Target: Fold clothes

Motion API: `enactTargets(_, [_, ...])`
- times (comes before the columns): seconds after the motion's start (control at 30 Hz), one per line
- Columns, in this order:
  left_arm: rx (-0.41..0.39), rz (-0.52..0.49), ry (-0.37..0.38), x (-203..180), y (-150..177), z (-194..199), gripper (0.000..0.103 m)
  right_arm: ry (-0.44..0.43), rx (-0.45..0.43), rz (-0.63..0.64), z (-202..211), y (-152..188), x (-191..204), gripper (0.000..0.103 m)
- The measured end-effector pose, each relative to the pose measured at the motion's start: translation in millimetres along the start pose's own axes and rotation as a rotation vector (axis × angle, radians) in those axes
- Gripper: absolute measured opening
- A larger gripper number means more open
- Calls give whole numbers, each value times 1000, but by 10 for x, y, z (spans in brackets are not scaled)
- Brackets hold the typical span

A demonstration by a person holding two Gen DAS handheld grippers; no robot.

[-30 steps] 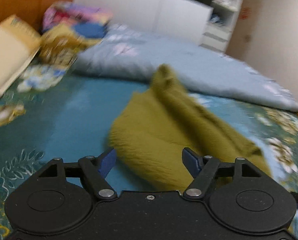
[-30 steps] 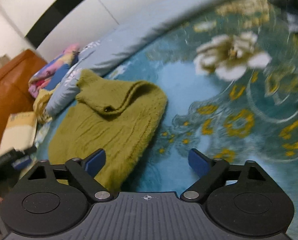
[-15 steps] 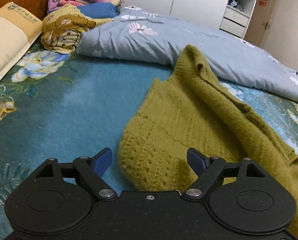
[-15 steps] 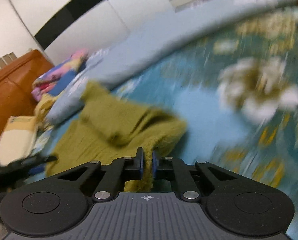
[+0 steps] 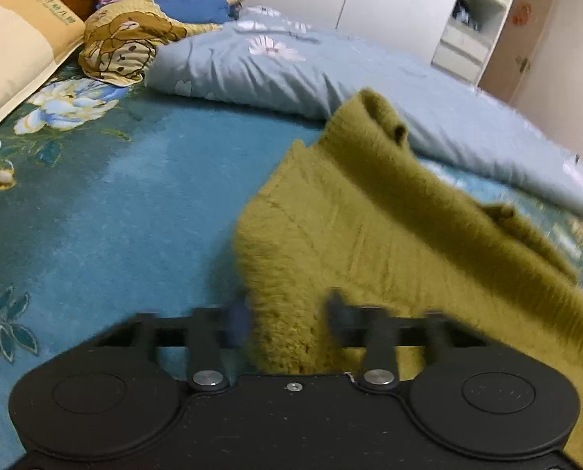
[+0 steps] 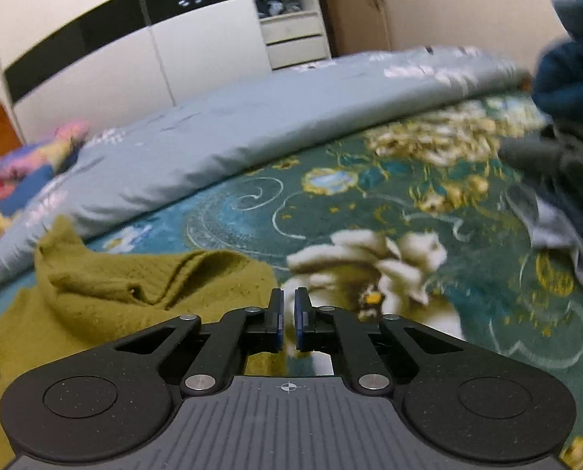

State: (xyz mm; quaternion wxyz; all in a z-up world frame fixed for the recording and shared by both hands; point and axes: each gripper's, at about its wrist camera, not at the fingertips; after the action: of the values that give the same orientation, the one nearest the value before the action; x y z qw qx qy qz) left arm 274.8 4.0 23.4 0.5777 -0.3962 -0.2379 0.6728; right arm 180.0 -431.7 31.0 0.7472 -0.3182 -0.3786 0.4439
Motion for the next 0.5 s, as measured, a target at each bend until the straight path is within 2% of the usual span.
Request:
enactTargets(0.07, [-31,28,16,-19,-14,105,15,-38,27,-34,53,41,-53,6])
enactTargets(0.1, [-47,41,24,-30,-22,159,15,-60,37,-48,91,65,-75,10])
enactTargets(0.17, [-76,71,49,-36,-7,318,14,-99,58,-50,192,162,-87,28])
enactTargets(0.2, [-90,87,61,-39,2,400,14,-118,69,-52,242,211,-93,48])
enactTargets(0.23, [-96,100,68,-28,12,469,14,-124,84,-48,277,273,-98,57])
enactTargets(0.43, [-134,235,94,167,218,980,14,-150,184,-53,395,591,-85,60])
enactTargets(0.5, [-138,245,98,234,311,1149,14,-160,194,-47,440,650,-62,61])
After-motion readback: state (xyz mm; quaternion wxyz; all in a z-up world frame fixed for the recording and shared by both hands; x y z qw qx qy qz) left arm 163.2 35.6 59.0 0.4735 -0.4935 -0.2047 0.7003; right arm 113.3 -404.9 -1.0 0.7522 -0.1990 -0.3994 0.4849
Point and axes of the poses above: each gripper's, at about its wrist camera, not at the fingertips, and z roughly against the way its jaws point, x to its left, y to its underside, and after that the axes turned 7 degrees about -x, right-handed
